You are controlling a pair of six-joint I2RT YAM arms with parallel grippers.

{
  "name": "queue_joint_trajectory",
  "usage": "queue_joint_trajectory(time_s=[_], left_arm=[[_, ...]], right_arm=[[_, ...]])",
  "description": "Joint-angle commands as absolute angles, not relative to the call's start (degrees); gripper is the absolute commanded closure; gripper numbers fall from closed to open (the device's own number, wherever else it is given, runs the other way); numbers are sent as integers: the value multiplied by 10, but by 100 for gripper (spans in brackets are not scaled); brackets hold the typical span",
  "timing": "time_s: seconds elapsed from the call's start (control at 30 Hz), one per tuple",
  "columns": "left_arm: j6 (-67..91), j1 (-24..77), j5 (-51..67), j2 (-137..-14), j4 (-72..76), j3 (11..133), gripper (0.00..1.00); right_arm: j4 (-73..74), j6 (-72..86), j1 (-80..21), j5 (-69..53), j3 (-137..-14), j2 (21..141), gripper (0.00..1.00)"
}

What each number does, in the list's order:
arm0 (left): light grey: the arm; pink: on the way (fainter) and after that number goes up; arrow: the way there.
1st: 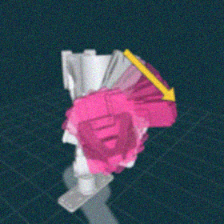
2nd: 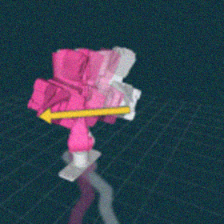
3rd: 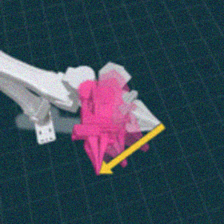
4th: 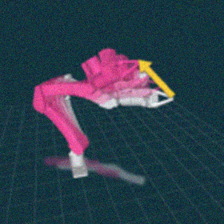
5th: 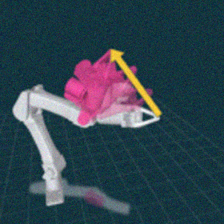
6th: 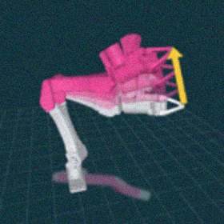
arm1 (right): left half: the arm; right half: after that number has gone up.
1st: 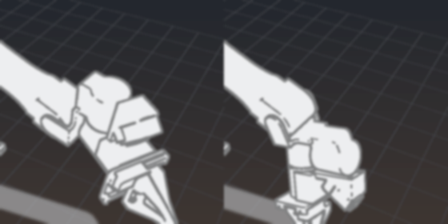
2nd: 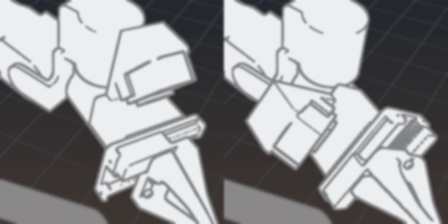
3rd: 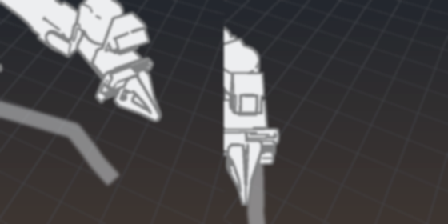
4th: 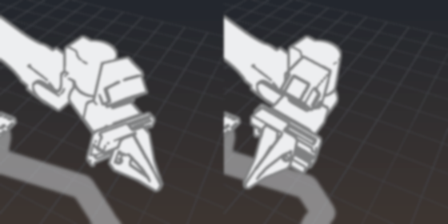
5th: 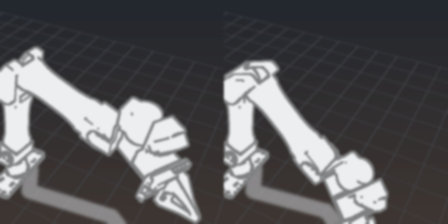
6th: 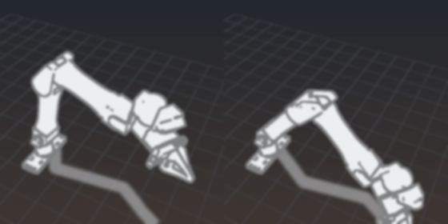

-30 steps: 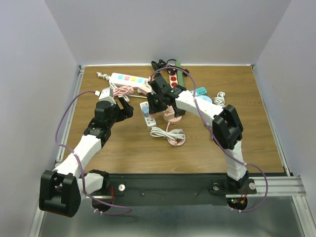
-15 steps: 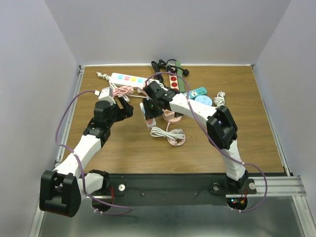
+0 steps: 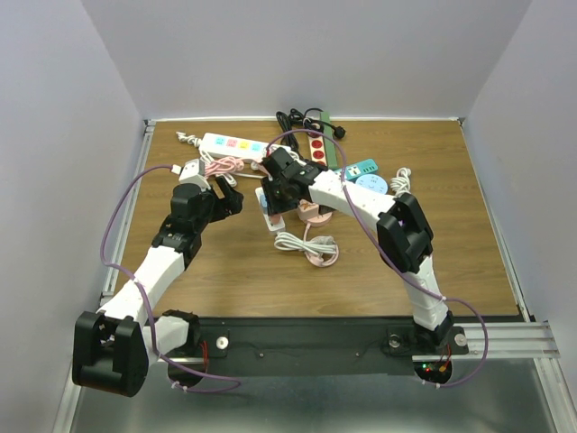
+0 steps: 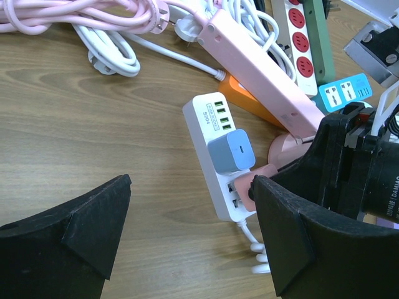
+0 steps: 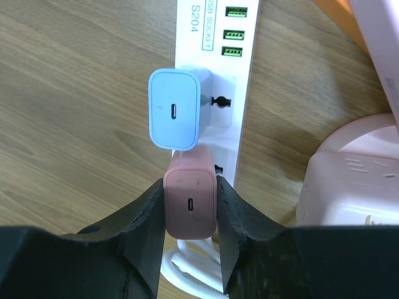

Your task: Insert the plug

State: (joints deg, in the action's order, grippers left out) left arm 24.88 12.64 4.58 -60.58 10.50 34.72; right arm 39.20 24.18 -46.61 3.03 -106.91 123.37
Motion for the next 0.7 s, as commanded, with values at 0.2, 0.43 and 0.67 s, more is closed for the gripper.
queue_joint_trajectory(time_s=[0.2,0.43,0.67], left_arm=[[241,123,55,-596,133,353,10],[242,123,62,-602,136,353,10],[243,123,67,-603,139,352,10]], right_arm=[[394,235,-473,35,-1094,1252,100],[395,237,-475,31,-1080,1242,100],[396,242,-478,22,-1062,1231,100]])
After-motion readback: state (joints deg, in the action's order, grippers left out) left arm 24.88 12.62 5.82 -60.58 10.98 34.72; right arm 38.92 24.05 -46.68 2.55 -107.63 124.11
